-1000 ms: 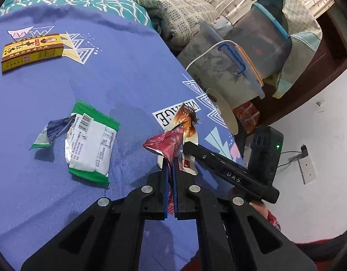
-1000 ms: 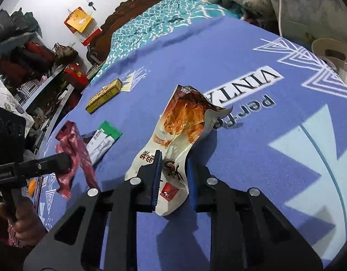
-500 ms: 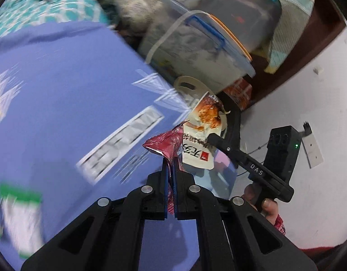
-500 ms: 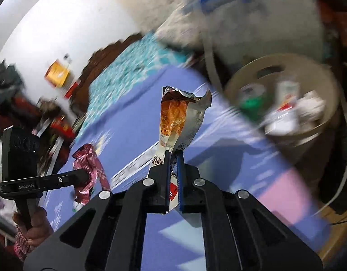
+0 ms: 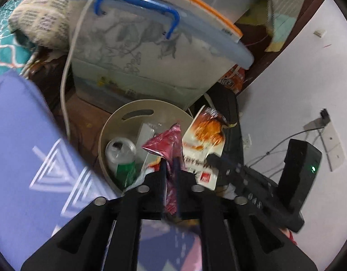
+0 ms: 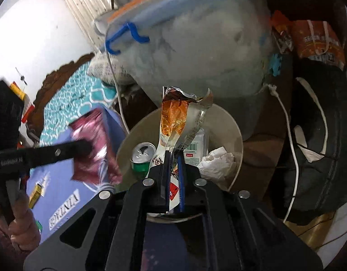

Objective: Collect trash
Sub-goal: 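Carry both wrappers over the beige bin and open both tools, then return to the table and grasp the green-and-white packet with the left tool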

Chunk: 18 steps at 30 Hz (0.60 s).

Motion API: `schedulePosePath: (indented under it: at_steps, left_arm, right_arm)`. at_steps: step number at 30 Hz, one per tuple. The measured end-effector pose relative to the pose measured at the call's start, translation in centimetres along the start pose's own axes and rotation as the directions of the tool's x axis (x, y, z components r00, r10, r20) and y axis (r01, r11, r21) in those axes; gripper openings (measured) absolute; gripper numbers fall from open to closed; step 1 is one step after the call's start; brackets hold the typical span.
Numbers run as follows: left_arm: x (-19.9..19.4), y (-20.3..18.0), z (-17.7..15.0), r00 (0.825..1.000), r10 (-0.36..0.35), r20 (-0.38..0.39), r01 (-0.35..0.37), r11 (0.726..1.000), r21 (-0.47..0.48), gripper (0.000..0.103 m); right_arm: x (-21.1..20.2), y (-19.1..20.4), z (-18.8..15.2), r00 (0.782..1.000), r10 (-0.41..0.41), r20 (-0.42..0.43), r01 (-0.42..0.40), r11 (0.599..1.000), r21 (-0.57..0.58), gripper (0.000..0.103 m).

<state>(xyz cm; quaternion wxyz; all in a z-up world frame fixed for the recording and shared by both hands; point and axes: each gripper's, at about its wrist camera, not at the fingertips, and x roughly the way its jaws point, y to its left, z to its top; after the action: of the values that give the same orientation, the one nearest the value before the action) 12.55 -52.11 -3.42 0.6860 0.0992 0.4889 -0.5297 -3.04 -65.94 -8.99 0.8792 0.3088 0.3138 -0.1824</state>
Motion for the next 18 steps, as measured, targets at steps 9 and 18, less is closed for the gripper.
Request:
schedulePosePath:
  at_steps: [9, 18]
  left_arm:
    - [0.2, 0.8, 0.0, 0.999, 0.048, 0.022, -0.047, 0.999, -0.027, 0.063]
    - [-10.3, 2.3, -6.9, 0.989, -0.014, 0.144, 0.022, 0.998, -0.051, 0.063]
  right_arm:
    - [2.6, -1.6, -1.2, 0.998, 0.030, -0.053, -0.025, 0.996, 0.089, 0.060]
    - [-3.7, 2.0, -1.6, 0.987, 0.121, 0.104, -0.130, 0.988, 0.083, 0.078]
